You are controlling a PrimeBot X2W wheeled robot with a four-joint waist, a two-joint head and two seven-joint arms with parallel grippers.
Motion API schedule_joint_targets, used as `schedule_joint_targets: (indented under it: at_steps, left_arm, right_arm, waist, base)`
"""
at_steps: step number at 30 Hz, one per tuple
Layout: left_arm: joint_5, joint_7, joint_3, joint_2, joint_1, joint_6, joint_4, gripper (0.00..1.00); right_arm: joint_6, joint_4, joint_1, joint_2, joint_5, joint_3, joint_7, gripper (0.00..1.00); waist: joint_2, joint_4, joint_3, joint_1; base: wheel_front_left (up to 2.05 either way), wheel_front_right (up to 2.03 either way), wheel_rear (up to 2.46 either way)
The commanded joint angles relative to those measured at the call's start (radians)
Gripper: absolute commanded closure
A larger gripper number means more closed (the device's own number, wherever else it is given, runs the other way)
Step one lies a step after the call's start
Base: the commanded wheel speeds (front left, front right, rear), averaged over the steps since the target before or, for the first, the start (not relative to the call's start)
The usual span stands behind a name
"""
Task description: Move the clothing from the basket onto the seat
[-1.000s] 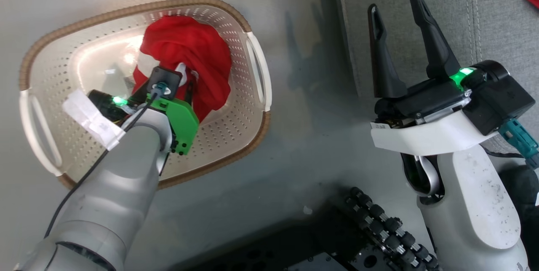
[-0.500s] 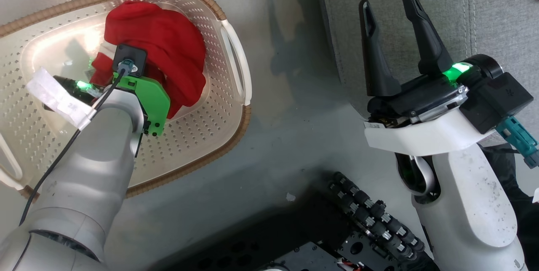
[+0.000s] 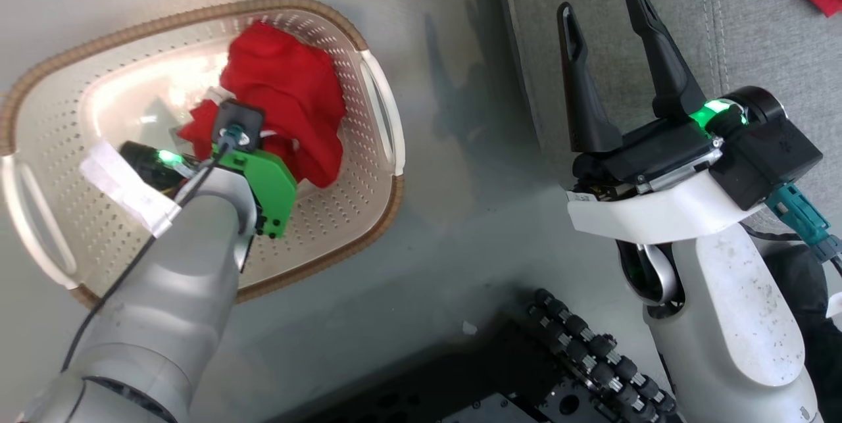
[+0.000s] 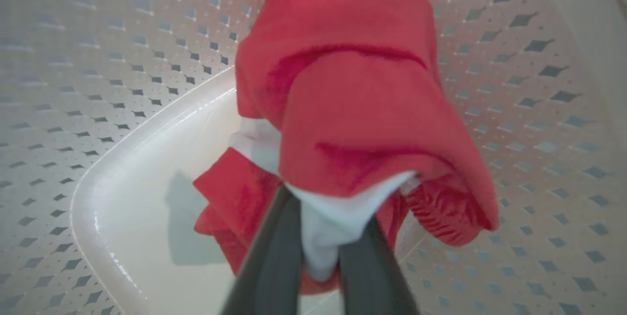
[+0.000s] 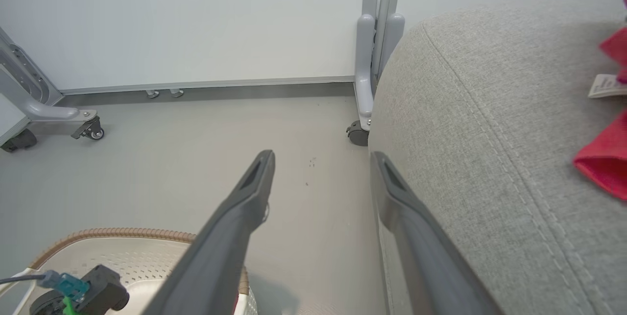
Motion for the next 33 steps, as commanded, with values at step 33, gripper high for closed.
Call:
schedule_joint_targets:
  at_steps: [33]
  left_arm:
    - [0.116, -0.046, 0.238, 0.048, 0.469, 0.0, -0.76, 1.0]
  right_arm:
    - [-0.001, 0.045, 0.249, -0.051, -0.046, -0.067, 0.089, 0.0]
  waist:
    - [0.0, 0.23, -0.576, 0.0]
  base:
    - [0.0, 0.0, 0.0]
